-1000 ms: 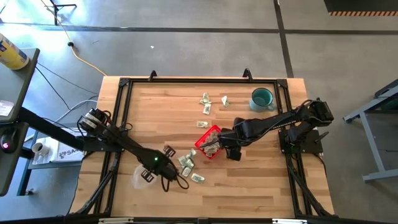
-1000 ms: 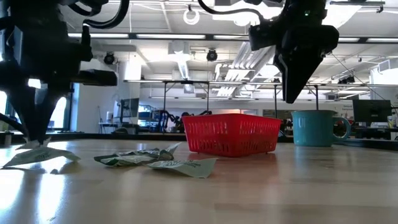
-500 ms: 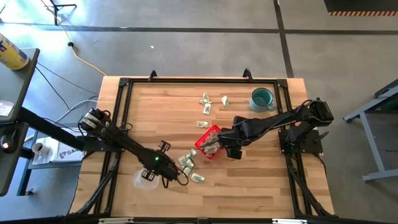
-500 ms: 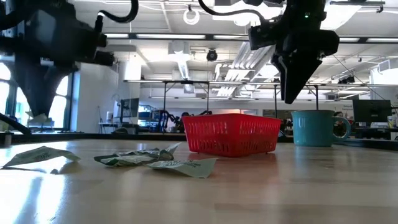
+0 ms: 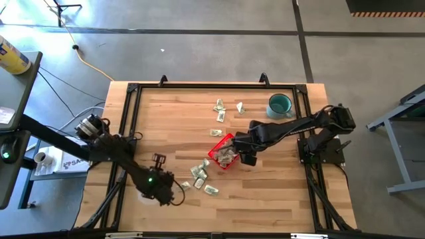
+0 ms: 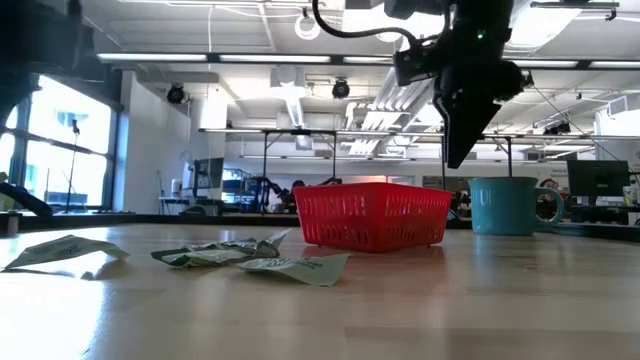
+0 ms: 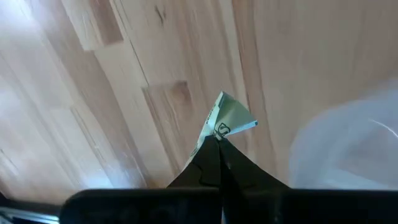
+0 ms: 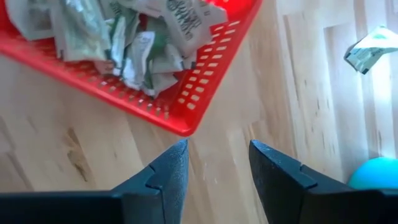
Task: Pick and place items into bin
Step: Put the white stevia pack into the red bin
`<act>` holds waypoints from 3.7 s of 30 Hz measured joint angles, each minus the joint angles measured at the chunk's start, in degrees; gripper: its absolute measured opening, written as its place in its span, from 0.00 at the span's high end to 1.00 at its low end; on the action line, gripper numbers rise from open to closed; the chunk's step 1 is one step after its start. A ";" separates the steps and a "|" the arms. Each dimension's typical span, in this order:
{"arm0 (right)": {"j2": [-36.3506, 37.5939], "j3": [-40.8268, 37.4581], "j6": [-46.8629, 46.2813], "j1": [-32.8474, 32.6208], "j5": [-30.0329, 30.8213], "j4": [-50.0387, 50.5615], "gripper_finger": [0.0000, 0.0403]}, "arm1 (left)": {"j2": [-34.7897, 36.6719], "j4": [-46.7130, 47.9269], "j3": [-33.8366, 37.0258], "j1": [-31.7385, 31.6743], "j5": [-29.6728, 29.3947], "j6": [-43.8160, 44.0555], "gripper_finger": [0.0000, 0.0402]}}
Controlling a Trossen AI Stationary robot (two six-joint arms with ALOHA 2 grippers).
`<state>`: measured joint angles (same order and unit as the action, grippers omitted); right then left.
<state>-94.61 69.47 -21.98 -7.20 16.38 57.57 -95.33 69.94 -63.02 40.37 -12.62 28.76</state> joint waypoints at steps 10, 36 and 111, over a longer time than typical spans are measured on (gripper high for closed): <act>0.00 0.00 -0.07 2.91 -1.90 -2.15 0.59 | 0.04 3.18 -0.68 1.60 -4.66 4.05 0.94; 12.63 0.00 -36.78 -19.63 9.14 18.35 0.59 | -0.88 -44.79 -10.30 -33.34 8.16 -26.27 0.93; 28.62 -10.29 -36.99 -16.81 16.55 9.18 0.34 | -9.69 -13.79 -13.60 -21.45 10.78 7.49 0.93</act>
<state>-65.99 59.18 -58.97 -24.01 32.93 66.75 -105.02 56.15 -76.61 18.93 -1.84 36.25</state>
